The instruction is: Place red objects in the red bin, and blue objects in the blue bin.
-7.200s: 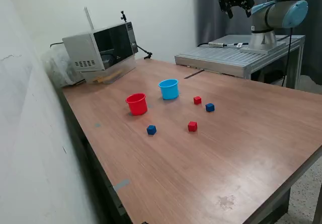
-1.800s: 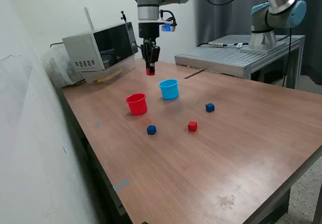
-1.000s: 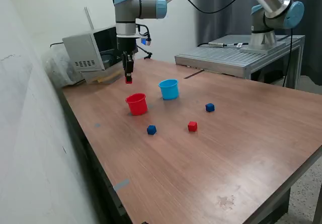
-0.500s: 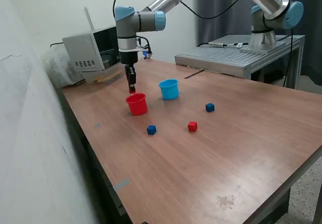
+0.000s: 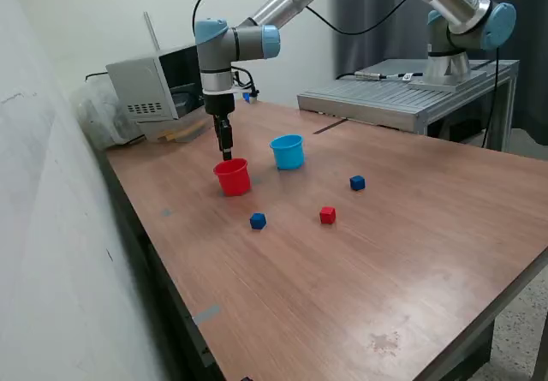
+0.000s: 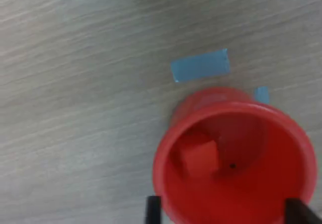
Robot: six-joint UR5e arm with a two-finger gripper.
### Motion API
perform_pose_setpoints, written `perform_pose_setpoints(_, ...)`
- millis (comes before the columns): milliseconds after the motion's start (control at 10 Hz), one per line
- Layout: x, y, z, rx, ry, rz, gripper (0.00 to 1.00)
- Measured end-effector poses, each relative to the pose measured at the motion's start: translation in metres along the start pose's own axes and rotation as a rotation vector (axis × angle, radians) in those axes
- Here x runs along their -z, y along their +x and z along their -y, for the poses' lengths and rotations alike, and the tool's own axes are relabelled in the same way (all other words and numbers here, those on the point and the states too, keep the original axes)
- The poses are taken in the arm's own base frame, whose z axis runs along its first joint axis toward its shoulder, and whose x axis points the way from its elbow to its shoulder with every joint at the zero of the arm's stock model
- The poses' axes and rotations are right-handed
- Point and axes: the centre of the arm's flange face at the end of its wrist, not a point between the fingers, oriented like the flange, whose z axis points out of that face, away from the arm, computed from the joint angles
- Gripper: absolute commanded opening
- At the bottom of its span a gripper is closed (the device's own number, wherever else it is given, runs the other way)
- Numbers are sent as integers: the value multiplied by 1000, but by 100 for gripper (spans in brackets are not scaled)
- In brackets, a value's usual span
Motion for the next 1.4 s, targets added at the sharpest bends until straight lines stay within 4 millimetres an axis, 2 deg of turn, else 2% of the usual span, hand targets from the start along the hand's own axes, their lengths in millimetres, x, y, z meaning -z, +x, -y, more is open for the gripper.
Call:
perform_pose_setpoints(100,5,0,-1,5,-5,10,100)
perform_pose_setpoints(300,32,10,2,35,-11,18,100)
perform_pose_setpoints(600,83,54,22,182,12,7,100)
perform_pose_setpoints(800,101,90,38,316,20,-8,100)
perform_pose_setpoints(1100,110,150,63,521,21,-94,100)
perform_pose_setpoints(1200,106,173,73,578,29,-113,100)
perform_pose_setpoints(1400,81,210,91,650,65,-147,100)
